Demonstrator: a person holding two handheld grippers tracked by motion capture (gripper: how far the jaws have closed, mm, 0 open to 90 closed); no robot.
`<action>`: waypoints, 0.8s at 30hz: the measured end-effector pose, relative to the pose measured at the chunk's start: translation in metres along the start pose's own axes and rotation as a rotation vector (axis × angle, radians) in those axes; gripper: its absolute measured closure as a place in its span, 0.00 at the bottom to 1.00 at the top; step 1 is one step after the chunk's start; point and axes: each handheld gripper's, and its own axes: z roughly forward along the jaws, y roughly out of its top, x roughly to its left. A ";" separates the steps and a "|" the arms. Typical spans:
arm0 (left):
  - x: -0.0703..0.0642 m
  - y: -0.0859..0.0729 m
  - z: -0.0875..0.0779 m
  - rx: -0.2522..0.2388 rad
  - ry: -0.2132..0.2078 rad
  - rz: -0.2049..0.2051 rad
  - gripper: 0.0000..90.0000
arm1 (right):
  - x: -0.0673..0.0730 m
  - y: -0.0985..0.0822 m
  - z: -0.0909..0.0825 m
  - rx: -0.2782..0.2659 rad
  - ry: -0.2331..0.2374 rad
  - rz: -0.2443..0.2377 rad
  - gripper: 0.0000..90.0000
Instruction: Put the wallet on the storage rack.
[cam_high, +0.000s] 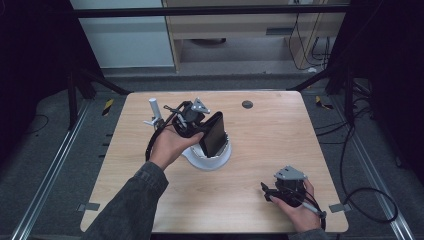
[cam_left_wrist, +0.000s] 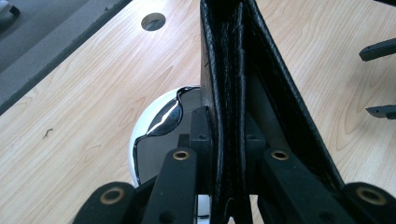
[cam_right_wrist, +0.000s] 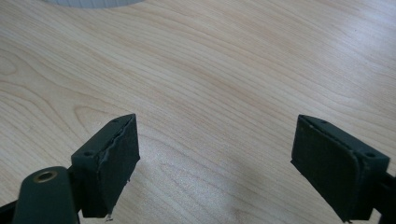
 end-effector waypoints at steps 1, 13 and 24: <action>0.002 0.000 0.000 0.002 -0.011 -0.008 0.89 | 0.000 0.000 0.000 0.001 0.000 0.001 0.17; 0.015 -0.005 0.002 0.003 -0.012 -0.053 0.88 | -0.001 0.000 0.000 0.000 0.001 0.000 0.16; 0.015 -0.006 0.001 -0.026 0.013 -0.075 0.82 | -0.002 0.000 -0.001 0.002 -0.003 0.004 0.16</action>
